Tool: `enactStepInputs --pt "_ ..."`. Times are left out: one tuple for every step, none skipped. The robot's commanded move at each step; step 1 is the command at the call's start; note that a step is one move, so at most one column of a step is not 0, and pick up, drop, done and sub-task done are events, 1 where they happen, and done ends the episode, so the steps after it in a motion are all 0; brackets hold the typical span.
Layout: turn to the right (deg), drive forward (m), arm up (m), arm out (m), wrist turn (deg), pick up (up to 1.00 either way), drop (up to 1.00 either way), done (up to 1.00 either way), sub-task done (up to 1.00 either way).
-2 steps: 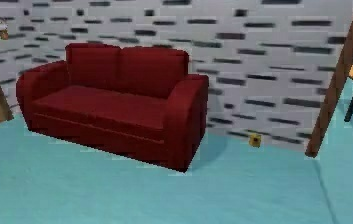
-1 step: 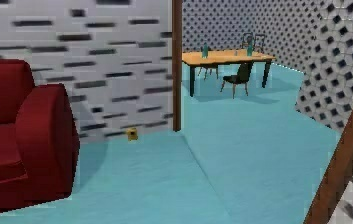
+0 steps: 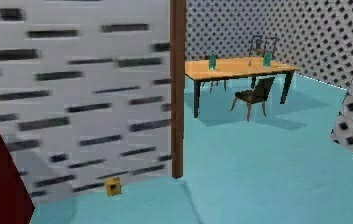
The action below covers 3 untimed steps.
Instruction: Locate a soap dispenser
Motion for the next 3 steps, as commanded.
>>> enactStepInputs --pt "21.0 0.00 0.00 0.00 0.0 0.00 0.00 0.00 0.00" --pt "0.0 1.00 0.00 0.00 0.0 0.00 0.00 0.00 0.00" --pt "0.0 0.50 0.00 0.00 0.0 0.00 0.00 0.00 0.00"
